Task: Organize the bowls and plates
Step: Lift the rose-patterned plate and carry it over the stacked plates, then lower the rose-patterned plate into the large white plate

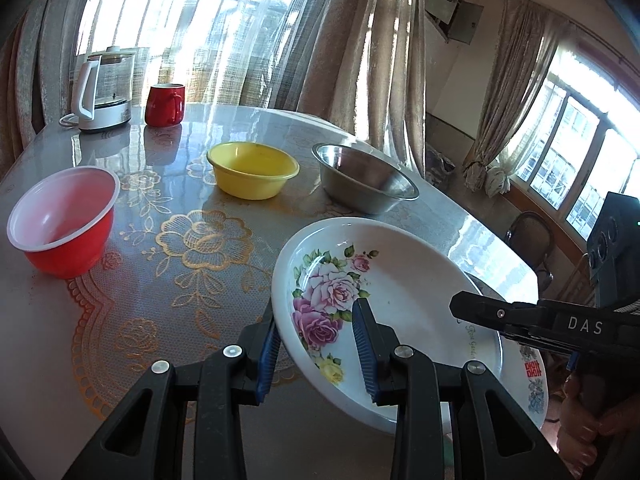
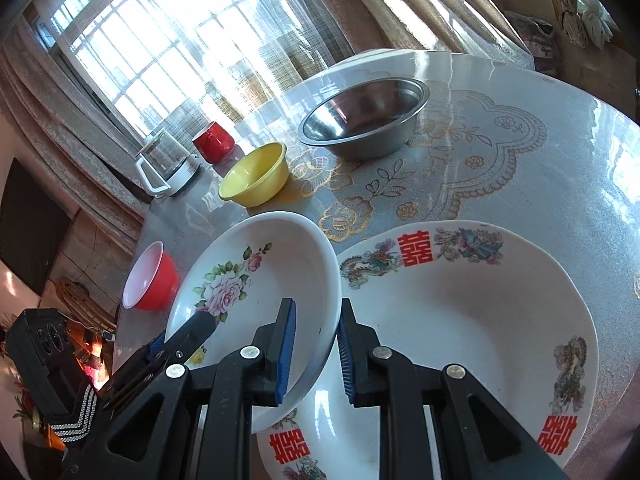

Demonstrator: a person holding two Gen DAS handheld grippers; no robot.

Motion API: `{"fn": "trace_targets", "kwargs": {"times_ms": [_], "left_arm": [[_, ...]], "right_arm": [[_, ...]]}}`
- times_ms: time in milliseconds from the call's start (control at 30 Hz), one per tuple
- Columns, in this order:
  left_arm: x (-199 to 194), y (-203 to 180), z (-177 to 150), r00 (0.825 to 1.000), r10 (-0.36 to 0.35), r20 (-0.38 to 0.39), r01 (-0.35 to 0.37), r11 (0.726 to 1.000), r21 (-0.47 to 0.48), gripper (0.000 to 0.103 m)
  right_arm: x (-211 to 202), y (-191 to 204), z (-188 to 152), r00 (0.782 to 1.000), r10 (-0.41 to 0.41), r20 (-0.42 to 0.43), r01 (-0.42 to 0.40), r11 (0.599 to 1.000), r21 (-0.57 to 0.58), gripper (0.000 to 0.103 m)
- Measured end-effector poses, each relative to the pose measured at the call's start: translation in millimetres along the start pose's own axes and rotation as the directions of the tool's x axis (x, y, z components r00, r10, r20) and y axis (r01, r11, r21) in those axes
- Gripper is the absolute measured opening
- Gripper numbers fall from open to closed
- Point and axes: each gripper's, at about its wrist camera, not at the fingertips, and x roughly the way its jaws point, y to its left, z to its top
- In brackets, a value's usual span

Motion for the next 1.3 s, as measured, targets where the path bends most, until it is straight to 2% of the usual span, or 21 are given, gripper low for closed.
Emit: {"fn": "trace_targets", "kwargs": {"times_ms": [467,867,933,1067,1167,1300], "left_arm": [[1.2,-36.1,-11.6,0.997,-0.074,-0.018,0.075,0.994,0.078,0.035],[-0.7,-77.7,-26.1,0.986,-0.158,-0.054,0.166,0.961,0.219,0.035],[1.6,-80.1,-27.3,0.984,-0.161,-0.076,0.175,0.958,0.226,0.039],[4.8,-77.0,-28.0,0.978,-0.174,-0.116,0.195,0.960,0.203,0.042],[2.9,-74.3,-26.7,0.970,-0.201,-0.137,0.224,0.958,0.179,0.047],[-1.1,-77.0,-26.5,0.970,-0.188,-0.157,0.218,0.955,0.204,0.049]], "right_arm": [[-31.0,-37.5,-15.6,1.000,-0.014,0.020,0.012,0.996,0.087,0.020],[-54.4,-78.7,-33.6,0.999,-0.053,0.012,0.050,0.983,0.178,0.020],[-54.4,-83.8,-36.0,0.998,-0.064,-0.001,0.063,0.980,0.190,0.020],[-54.2,-82.7,-37.1,0.997,-0.080,-0.006,0.079,0.982,0.173,0.020],[-52.1,-77.1,-35.1,0.992,-0.127,-0.020,0.128,0.982,0.137,0.019],[-48.1,-70.3,-33.1,0.982,-0.185,-0.037,0.188,0.980,0.072,0.019]]}}
